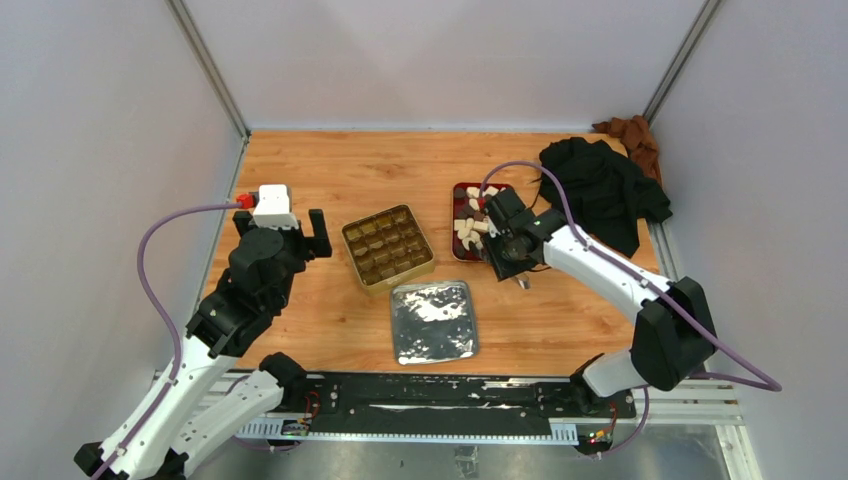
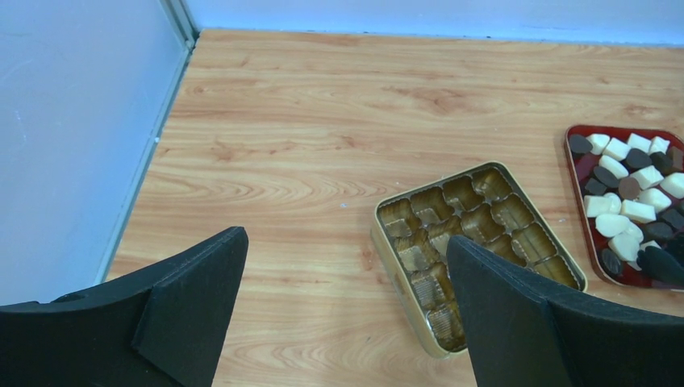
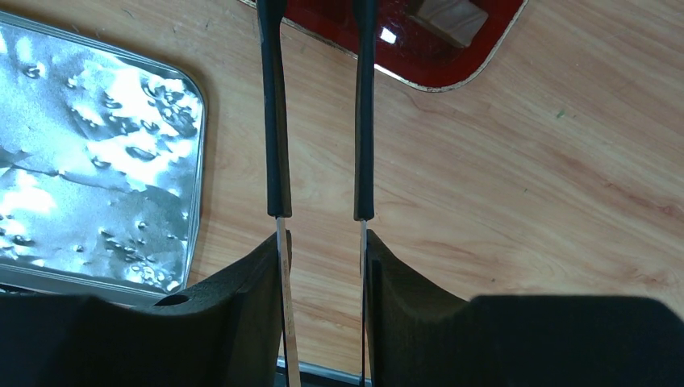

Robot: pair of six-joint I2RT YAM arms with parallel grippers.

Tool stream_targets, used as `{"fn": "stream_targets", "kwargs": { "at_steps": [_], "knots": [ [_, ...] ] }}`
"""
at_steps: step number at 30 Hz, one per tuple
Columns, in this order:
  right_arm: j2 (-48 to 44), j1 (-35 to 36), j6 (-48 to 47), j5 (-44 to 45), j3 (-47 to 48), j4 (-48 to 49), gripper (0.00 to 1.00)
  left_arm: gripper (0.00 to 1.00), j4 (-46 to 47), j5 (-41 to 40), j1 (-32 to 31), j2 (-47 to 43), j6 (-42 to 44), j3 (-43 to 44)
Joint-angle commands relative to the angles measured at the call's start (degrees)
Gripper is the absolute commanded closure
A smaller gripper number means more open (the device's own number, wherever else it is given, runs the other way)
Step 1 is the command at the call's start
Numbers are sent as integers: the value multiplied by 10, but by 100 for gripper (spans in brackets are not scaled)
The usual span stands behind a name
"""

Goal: Pack the chocolate
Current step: Pick up the fake chocolate from the plate.

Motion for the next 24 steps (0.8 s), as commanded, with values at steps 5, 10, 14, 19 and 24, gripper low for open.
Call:
{"fn": "stream_targets", "kwargs": {
  "at_steps": [5, 10, 14, 19, 24],
  "knots": [
    [18, -11, -15, -5, 25, -3, 58, 0, 11, -3, 7, -4, -1, -4],
    [23, -13, -18, -7, 25, 0, 59, 0, 12, -3, 8, -5, -2, -4],
    [27, -14, -20, -9, 25, 2, 59, 0, 12, -2, 9, -5, -2, -5],
    [33, -15, -20, -23, 30, -3, 59, 0, 12, -1, 9, -7, -2, -5],
    [19, -14, -20, -36, 33, -28, 60, 0, 13, -1, 10, -9, -3, -5]
  ]
}}
